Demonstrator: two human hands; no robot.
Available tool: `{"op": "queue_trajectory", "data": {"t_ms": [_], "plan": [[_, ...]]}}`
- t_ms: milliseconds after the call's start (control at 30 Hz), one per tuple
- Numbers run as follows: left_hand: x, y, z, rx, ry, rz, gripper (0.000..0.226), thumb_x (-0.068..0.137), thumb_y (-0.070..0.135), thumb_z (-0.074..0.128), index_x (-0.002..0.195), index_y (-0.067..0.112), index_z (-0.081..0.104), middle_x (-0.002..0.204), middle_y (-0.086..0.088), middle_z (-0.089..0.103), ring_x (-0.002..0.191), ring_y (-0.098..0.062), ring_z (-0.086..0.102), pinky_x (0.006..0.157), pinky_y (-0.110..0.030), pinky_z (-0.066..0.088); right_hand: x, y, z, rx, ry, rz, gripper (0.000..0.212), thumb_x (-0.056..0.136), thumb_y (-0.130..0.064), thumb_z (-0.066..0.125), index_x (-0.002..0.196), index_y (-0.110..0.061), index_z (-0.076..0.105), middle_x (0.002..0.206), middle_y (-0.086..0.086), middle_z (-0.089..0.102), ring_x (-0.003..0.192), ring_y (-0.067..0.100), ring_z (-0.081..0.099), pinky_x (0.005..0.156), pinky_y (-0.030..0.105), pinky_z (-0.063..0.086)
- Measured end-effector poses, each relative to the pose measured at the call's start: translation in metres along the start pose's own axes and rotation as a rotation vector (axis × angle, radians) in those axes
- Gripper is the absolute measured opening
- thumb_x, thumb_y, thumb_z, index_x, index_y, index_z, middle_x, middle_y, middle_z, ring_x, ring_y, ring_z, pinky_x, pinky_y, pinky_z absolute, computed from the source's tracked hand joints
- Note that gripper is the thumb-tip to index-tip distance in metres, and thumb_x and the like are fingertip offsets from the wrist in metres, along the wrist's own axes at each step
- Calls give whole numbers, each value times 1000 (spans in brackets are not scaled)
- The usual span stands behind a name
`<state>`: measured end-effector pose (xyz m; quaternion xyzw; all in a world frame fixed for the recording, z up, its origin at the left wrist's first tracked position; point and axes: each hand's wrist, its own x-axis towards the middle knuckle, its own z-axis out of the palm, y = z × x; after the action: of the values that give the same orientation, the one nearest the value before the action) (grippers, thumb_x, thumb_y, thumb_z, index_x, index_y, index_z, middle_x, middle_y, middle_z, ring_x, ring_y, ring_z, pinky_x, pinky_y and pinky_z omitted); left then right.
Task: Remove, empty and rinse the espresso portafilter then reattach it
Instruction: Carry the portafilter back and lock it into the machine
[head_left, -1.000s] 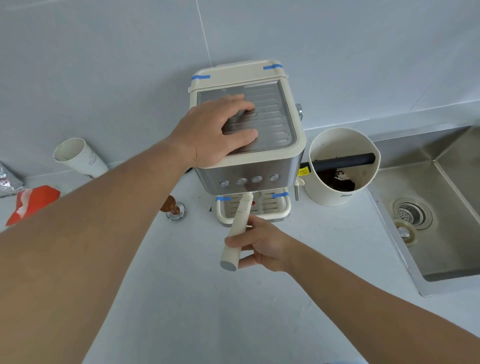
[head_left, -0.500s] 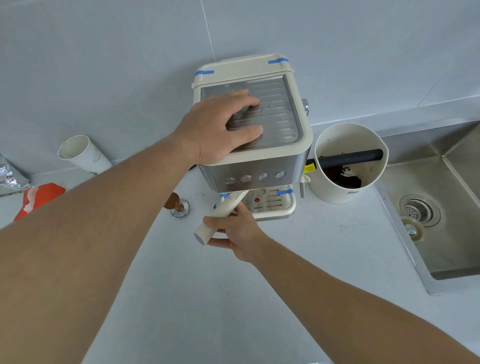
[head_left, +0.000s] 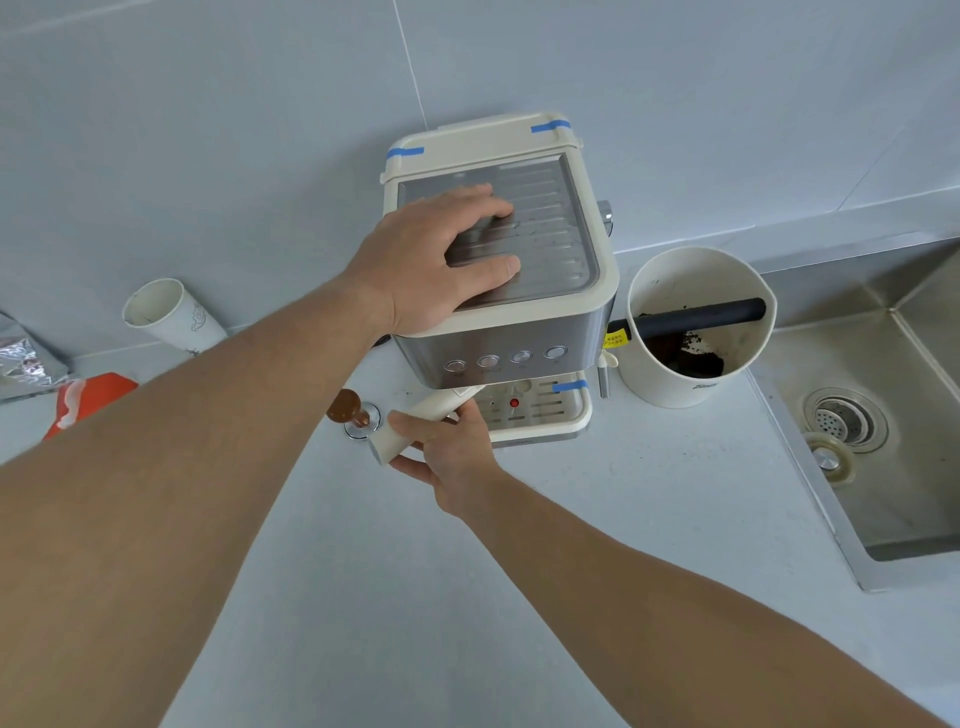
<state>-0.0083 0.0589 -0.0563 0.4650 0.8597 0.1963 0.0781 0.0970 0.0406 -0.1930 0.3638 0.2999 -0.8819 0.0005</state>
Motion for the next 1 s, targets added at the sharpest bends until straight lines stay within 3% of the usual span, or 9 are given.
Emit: {"op": "queue_trajectory", "data": {"t_ms": [233,400,500,633,800,1000], "plan": [[0,-1,1,-16,6,-4,59,78,66,51,134,46,47,153,20,38,139,-9,37,115,-42,28,3,-1,2,-1,24,-9,54,73,4,81,116,-17,55,119,8,64,108,29,66,67,42,63],[0,0,0,-20,13,-10,60,77,65,51,134,46,47,153,20,38,139,-8,36,115,-40,27,10,-12,11,-14,51,-4,46,71,-1,85,101,-16,54,110,7,65,105,27,67,70,45,63],[0,-1,0,-20,18,-4,56,81,61,55,134,45,48,153,20,37,139,-7,36,115,-36,26,13,-13,15,-17,65,-10,50,70,-2,86,107,-14,55,114,9,65,104,26,67,70,45,63],[0,-1,1,-22,19,1,55,82,59,56,135,44,48,153,21,36,139,-5,35,114,-33,25,12,-2,11,-25,49,-35,45,70,-1,85,98,-17,54,109,8,65,106,29,67,72,48,63],[0,-1,0,-25,18,-1,55,82,60,56,134,45,48,153,22,36,139,-5,35,113,-33,26,8,-1,13,-20,26,-66,45,72,1,84,100,-14,52,103,4,60,101,26,64,72,43,63],[0,-1,1,-32,19,-5,56,82,61,56,134,45,48,153,22,36,139,-5,36,115,-36,27,5,-1,11,-55,15,-70,45,72,2,83,99,-15,52,109,8,62,109,31,64,73,47,63]]}}
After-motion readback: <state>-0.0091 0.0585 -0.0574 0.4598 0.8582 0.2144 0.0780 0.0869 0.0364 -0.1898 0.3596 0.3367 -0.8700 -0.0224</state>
